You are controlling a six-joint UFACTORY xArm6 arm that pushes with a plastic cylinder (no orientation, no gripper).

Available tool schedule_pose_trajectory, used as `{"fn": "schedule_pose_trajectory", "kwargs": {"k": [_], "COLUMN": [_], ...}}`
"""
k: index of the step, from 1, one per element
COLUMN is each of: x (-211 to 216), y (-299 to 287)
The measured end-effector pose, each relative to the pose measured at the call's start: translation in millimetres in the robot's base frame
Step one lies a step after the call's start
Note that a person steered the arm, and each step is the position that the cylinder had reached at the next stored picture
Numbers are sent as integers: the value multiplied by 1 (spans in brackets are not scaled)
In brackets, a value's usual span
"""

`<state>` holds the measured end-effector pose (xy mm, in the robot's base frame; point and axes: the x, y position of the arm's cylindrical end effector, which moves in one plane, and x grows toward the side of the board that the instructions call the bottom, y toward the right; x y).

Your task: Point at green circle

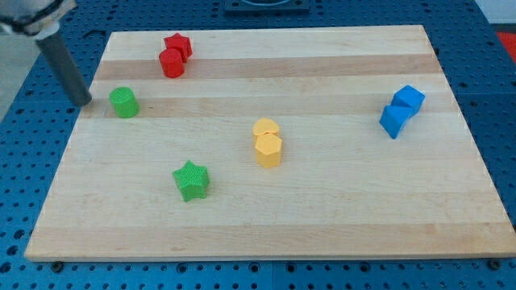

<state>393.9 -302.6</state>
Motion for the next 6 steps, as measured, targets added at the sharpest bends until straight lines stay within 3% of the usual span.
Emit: {"fn": "schedule_pose_trajectory", "kwargs": {"k": [1, 2, 3, 4, 5, 6], "x": [30, 20, -43, -70, -57, 0], "y": [0, 0, 0, 0, 0, 13]}}
